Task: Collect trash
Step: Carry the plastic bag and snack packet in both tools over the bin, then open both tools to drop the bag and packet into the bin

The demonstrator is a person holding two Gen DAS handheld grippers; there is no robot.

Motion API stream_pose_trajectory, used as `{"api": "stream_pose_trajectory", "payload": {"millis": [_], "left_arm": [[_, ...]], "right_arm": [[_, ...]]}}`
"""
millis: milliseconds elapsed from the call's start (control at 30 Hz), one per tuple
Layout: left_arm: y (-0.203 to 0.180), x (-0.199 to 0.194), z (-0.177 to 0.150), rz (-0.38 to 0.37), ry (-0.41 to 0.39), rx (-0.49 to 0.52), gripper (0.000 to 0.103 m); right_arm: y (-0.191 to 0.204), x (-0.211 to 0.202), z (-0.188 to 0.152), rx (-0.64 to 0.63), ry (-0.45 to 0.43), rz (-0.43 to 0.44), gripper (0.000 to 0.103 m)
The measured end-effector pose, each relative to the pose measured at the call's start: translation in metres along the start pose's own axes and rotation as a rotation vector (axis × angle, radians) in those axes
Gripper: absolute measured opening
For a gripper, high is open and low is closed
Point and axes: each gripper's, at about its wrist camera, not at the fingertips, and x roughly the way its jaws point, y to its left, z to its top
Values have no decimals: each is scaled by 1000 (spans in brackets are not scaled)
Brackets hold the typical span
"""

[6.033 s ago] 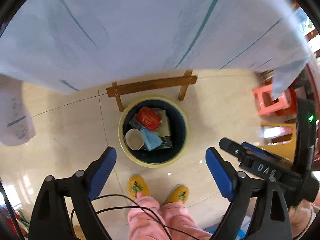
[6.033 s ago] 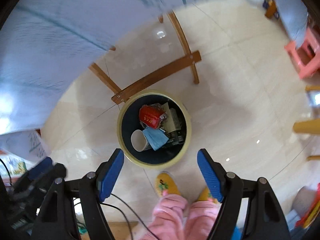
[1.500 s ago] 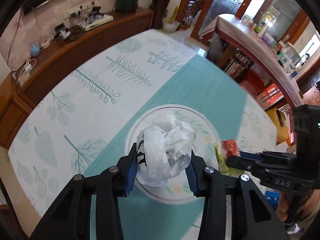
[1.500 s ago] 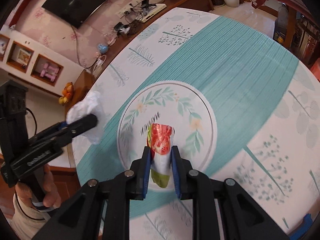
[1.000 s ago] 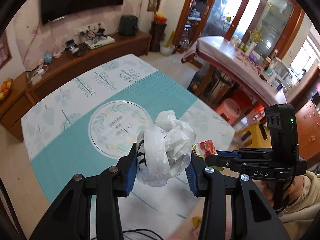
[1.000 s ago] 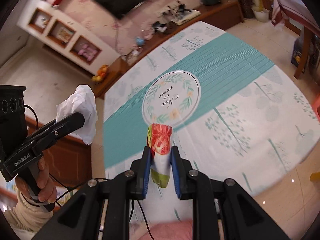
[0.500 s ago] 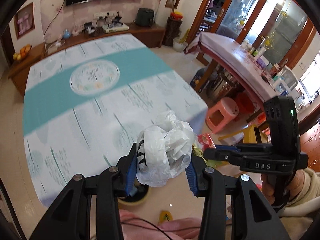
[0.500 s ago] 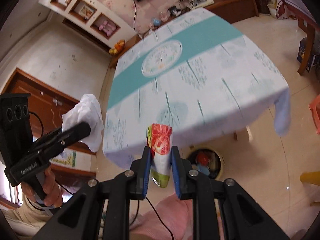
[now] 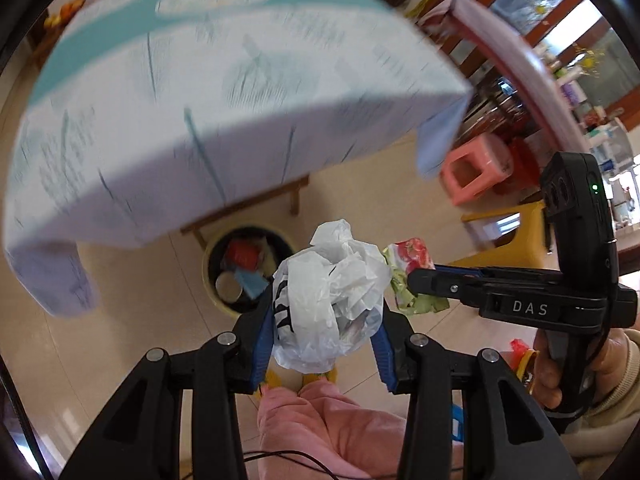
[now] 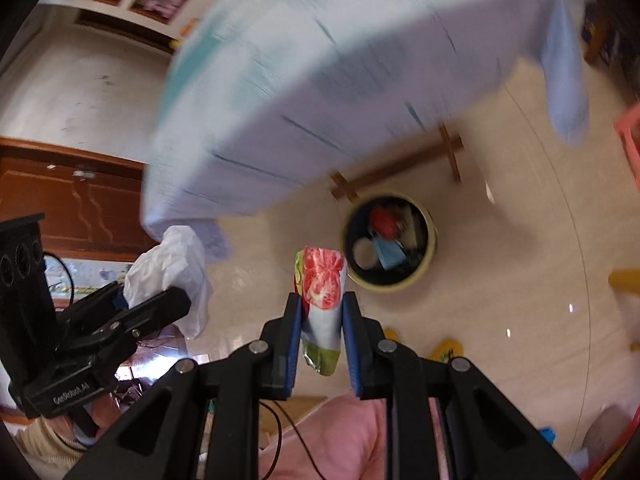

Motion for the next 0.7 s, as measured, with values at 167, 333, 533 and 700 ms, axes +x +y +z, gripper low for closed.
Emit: {"api": "stream_pose_trajectory", "payload": {"millis": [167,333,533,700], "left_arm": [[34,92,-18,19,9,-66,42],[59,167,-19,49,9,-99,43],[84,229,-16,54,11,-133,52],[111,255,-18,63,20,-192,74]], "right_arm": [[-36,77,4,52,48,-55,20],[-62,145,20,87,51,-94,20],[-78,206,39,125,50,-94,22],[-79,233,49,117,42,-103,25]]}}
